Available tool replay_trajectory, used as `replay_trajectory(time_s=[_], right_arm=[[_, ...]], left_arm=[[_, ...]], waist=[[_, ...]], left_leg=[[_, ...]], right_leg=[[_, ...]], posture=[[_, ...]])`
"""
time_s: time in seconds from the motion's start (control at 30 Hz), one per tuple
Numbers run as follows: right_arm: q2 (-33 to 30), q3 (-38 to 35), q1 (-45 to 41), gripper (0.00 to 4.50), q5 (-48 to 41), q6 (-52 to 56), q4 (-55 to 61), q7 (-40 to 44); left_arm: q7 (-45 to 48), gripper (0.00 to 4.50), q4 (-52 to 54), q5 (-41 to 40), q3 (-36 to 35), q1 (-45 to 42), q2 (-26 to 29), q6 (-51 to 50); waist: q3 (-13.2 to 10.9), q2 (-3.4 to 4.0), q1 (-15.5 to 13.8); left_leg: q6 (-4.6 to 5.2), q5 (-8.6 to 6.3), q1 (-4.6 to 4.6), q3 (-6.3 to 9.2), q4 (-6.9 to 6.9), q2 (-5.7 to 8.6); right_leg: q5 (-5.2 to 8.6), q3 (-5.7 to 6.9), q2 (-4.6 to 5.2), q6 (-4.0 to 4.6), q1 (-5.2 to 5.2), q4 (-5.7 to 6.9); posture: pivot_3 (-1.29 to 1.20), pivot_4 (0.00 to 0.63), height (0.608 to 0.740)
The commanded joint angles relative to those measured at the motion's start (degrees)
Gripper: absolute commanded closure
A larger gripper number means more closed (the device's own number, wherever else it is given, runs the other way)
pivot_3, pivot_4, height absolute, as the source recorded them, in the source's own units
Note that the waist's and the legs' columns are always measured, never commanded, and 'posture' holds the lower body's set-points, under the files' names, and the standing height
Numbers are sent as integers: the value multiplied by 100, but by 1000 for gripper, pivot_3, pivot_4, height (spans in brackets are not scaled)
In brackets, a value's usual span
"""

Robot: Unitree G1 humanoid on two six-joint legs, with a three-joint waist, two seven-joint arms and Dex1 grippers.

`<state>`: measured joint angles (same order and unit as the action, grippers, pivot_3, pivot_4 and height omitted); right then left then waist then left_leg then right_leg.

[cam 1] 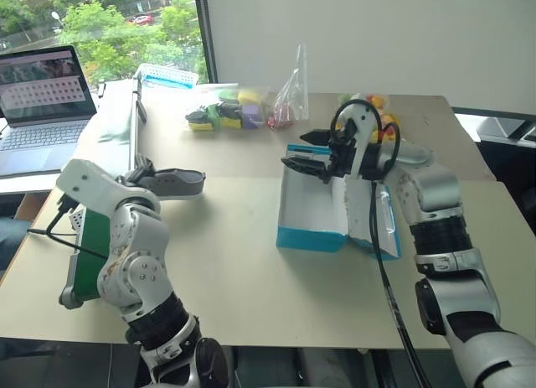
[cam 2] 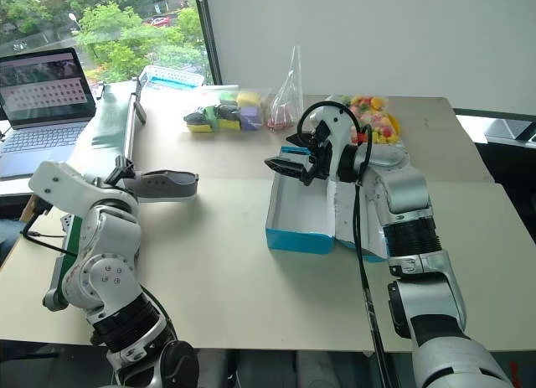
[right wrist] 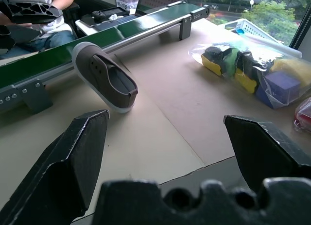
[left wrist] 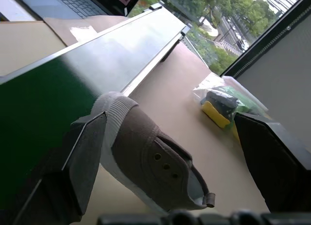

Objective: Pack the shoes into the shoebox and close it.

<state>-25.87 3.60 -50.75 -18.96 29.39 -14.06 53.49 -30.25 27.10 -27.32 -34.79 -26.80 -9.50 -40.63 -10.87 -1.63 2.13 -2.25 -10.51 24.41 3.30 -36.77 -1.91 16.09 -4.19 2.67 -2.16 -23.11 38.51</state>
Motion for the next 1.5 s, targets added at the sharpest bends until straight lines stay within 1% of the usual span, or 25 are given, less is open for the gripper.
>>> replay_trajectory(time_s=[0.03, 0.2, 0.4, 0.5, 0.67, 0.87, 0.93, 1.07, 1.3, 1.37, 1.4, 1.43, 1.5], right_arm=[[-43, -76, -110, 0, -42, 42, 244, -7], [-93, -89, -111, 0, -40, 94, 291, 6], [-128, -85, -84, 0, -40, 155, 377, -11], [-136, -88, -88, 0, -41, 177, 396, -15], [-152, -80, -105, 0, -29, 192, 383, -24], [-157, -83, -103, 0, -26, 219, 403, -32], [-161, -85, -101, 0, -29, 236, 422, -34], [-182, -86, -84, 0, -30, 278, 488, -46], [-244, -95, -36, 0, -49, 365, 618, -74], [-260, -92, -29, 0, -49, 376, 642, -85], [-267, -94, -28, 0, -48, 381, 652, -92], [-273, -93, -28, 0, -44, 382, 661, -97], [-279, -90, -29, 0, -42, 388, 673, -107]], left_arm=[[-145, 53, -508, -593, -239, 63, -579, 550], [-168, 53, -891, -1028, -14, 123, -575, 907], [-57, 53, -1170, -1475, 275, 171, -524, 1069], [-96, 53, -1435, -1836, 191, 248, -578, 1192], [-13, 53, -1910, -2327, 86, 239, -477, 1536], [199, 53, -2321, -2752, 144, 124, -235, 1799], [341, 53, -2509, -2861, 145, 33, -122, 1850], [882, 53, -3535, -2769, -80, -418, 558, 2102], [1703, 53, -4829, -2634, -199, -990, 1359, 2286], [1943, 568, -5154, -2538, -148, -1124, 1556, 2292], [2049, 712, -5265, -2549, -163, -1184, 1595, 2318], [2120, 1131, -5340, -2545, -168, -1225, 1618, 2329], [2240, 1793, -5409, -2519, -155, -1271, 1634, 2339]], waist=[[0, 0, -14], [0, 0, -23], [0, 0, -39], [0, 0, -50], [0, 0, -63], [0, 0, -88], [0, 0, -98], [0, 0, -119], [0, 0, -106], [0, 0, -108], [0, 0, -107], [0, 0, -103], [0, 0, -100]], left_leg=[[0, 0, 1, 0, 0, 1], [0, 0, 3, 0, -1, 1], [-1, 0, 1, 0, -1, 1], [0, 0, 1, 0, 0, 1], [0, 0, -1, -1, 0, 1], [0, 0, -1, -1, -1, 2], [0, 0, -1, -2, 0, 2], [-3, 3, -2, 0, -1, 1], [-4, 4, -5, 1, 0, -1], [-4, 4, -6, 3, 1, -1], [-5, 4, -6, 3, 0, -1], [-6, 5, -6, 3, 0, -1], [-6, 5, -5, 2, 0, 0]], right_leg=[[0, 1, 0, 0, 0, 0], [0, 1, 0, 0, 0, -4], [0, 0, 0, 0, 1, -4], [0, 0, 0, 0, 1, -4], [0, 0, 0, 0, 1, -4], [0, 0, 0, 0, 3, -5], [0, 0, 0, 0, 3, -6], [0, 1, -3, 0, 3, -5], [-1, 2, -7, 1, 4, -3], [-1, 4, -7, 1, 3, -2], [-1, 4, -7, 1, 4, -1], [-1, 4, -7, 1, 3, -1], [-1, 3, -6, 1, 4, -3]], posture=[[0, 150, 740], [0, 150, 740], [0, 150, 740], [0, 150, 740], [0, 150, 740], [0, 150, 740], [0, 150, 740], [0, 150, 740], [0, 150, 740], [0, 150, 740], [0, 150, 740], [0, 150, 740], [0, 150, 740]])
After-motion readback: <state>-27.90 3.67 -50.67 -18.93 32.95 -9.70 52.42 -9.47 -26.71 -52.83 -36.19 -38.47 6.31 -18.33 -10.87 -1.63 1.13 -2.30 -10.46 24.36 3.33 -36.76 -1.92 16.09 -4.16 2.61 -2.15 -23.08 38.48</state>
